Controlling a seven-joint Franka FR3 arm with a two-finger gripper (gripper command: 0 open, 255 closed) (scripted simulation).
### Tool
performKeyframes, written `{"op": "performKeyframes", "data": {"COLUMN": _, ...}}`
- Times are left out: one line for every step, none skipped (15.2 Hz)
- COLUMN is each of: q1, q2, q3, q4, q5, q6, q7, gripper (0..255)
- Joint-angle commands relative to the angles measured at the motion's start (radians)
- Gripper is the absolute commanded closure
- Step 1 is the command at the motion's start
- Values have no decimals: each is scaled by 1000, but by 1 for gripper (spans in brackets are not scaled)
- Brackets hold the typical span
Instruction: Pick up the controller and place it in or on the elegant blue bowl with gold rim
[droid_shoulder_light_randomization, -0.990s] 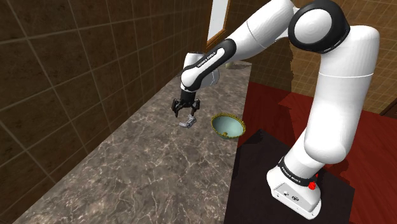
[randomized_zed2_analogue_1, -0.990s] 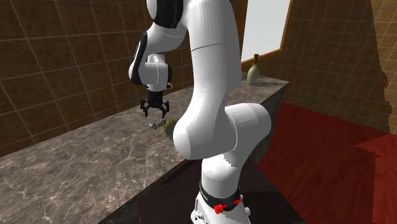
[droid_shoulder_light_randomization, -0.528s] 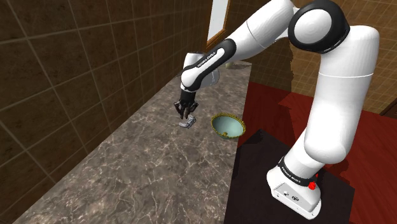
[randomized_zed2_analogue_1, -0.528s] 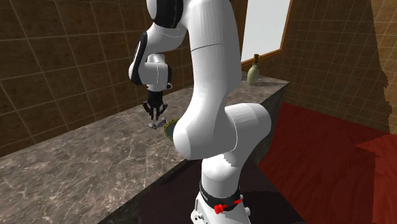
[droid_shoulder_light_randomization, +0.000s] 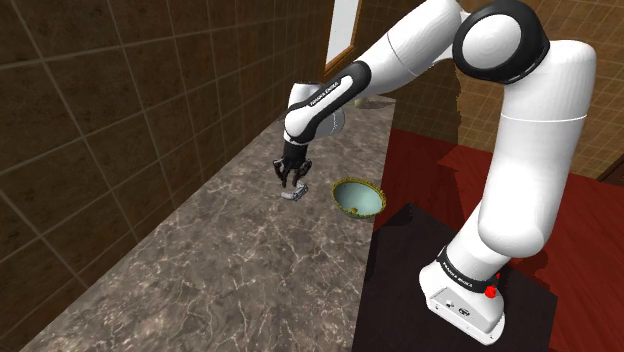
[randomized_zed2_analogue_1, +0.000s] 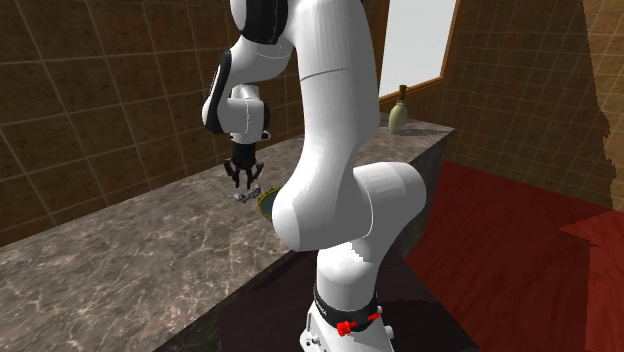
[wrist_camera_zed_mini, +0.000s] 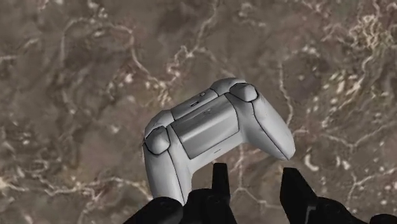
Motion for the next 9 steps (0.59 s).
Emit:
{"op": "performKeyframes", "data": {"q1": -7, "q2": 21, "q3": -17, "q4": 56, "q5": -23, "q6": -91, "q7": 10, "gripper": 0}}
{"op": "performKeyframes", "data": {"q1": -13, "q2": 46, "q3": -33, "q4": 117, "q5": -44, "q6": -181, "q7": 18, "gripper": 0}}
{"op": "performKeyframes", "data": {"q1": -20, "q2": 75, "q3": -47, "q4": 181, "q5": -63, "q6": -271, "q7": 24, "gripper": 0}}
{"op": "performKeyframes", "data": {"q1": -27, "q2": 108, "q3": -61, "q4": 249, "q5": -81, "q6": -361, "q7": 29, "gripper": 0}}
{"op": "performKeyframes", "data": {"q1": -28, "q2": 115, "q3": -63, "q4": 262, "q5": -84, "q6": -378, "q7": 30, "gripper": 0}}
{"op": "performKeyframes", "data": {"q1": -27, "q2": 120, "q3": -63, "q4": 255, "q5": -84, "q6": -365, "q7": 30, "gripper": 0}}
{"op": "performKeyframes", "data": {"q1": -27, "q2": 125, "q3": -62, "q4": 249, "q5": -83, "q6": -353, "q7": 29, "gripper": 0}}
{"op": "performKeyframes", "data": {"q1": -26, "q2": 130, "q3": -62, "q4": 242, "q5": -83, "q6": -341, "q7": 29, "gripper": 0}}
{"op": "performKeyframes", "data": {"q1": -25, "q2": 136, "q3": -62, "q4": 236, "q5": -82, "q6": -329, "q7": 29, "gripper": 0}}
